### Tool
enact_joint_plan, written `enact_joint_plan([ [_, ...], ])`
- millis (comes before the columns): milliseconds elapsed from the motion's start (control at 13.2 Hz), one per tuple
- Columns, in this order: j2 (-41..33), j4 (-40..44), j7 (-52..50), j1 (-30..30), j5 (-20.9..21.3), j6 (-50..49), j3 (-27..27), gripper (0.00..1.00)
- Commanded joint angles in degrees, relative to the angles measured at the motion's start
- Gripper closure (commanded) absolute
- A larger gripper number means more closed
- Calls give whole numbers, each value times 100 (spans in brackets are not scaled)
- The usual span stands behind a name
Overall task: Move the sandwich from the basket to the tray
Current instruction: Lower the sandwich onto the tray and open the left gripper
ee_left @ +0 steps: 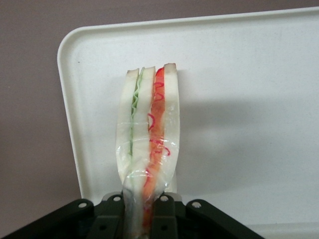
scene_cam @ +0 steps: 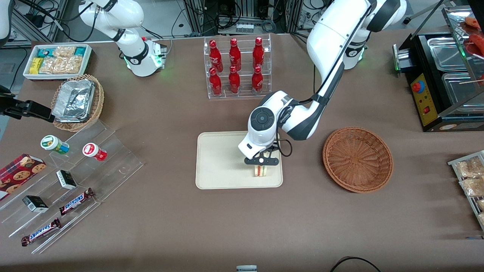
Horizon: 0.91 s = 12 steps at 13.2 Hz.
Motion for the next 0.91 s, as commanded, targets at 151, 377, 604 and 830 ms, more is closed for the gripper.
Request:
enact_joint_plan([
  [151,308,321,-212,-232,176,102,32,40],
  [377,317,330,-221,-241,193,102,41,0],
  [604,264,330,-230,-223,185,102,50,0],
  [830,159,444,-247,-171,185,-12,59,0],
])
